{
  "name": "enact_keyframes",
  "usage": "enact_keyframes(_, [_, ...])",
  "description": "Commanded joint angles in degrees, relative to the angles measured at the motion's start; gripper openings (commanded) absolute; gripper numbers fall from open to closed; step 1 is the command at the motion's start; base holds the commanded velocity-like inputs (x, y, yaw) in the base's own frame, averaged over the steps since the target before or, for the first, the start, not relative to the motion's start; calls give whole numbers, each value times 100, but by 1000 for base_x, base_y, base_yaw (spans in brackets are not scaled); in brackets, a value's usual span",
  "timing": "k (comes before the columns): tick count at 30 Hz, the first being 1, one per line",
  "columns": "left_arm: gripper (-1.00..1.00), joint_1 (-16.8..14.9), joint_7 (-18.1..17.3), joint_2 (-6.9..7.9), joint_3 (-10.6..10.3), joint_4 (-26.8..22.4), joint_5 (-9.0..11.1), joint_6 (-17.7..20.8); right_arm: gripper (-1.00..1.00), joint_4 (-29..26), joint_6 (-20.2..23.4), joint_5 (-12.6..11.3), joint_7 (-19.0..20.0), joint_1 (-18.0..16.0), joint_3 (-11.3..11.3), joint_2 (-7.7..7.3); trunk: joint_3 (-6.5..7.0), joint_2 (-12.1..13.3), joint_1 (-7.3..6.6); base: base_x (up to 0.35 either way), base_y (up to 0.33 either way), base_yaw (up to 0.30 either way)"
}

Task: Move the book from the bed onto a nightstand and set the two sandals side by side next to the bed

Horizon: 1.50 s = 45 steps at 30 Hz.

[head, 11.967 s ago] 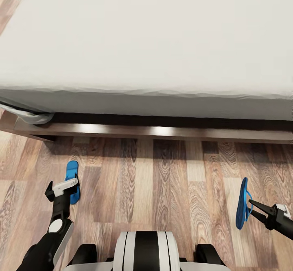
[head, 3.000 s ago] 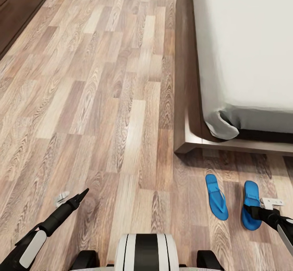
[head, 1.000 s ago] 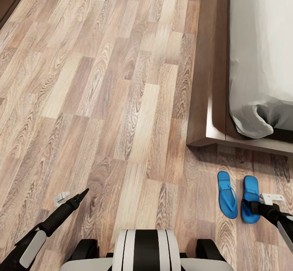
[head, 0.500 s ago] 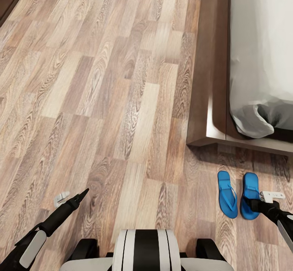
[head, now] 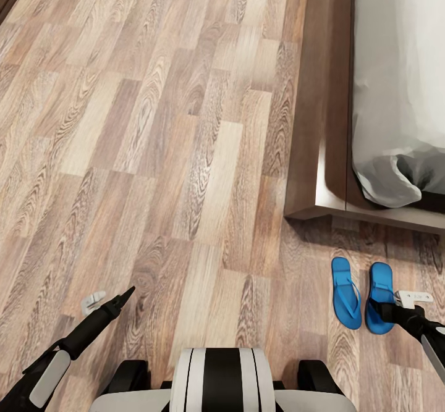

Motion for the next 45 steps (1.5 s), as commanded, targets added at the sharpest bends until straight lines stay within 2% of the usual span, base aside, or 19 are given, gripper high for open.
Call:
enact_keyframes(1, [100, -2, -24, -2, 4, 2, 56, 57, -100, -8, 43, -40, 31, -2, -17, 2, -2, -1, -1, 0, 0, 0])
enact_keyframes(31, [100, -1, -24, 3, 4, 1, 58, 64, -100, -14, 43, -40, 29, -5, -17, 2, -26, -8, 12, 0, 0, 0])
enact_keyframes(35, [100, -2, -24, 3, 4, -1, 55, 65, -100, -16, 43, -40, 34, -5, -17, 2, 63, -2, 2, 0, 0, 0])
enact_keyframes(45, [100, -5, -25, 3, 4, -3, 54, 65, -100, -17, 43, -40, 34, -2, -17, 2, 63, -2, 2, 0, 0, 0])
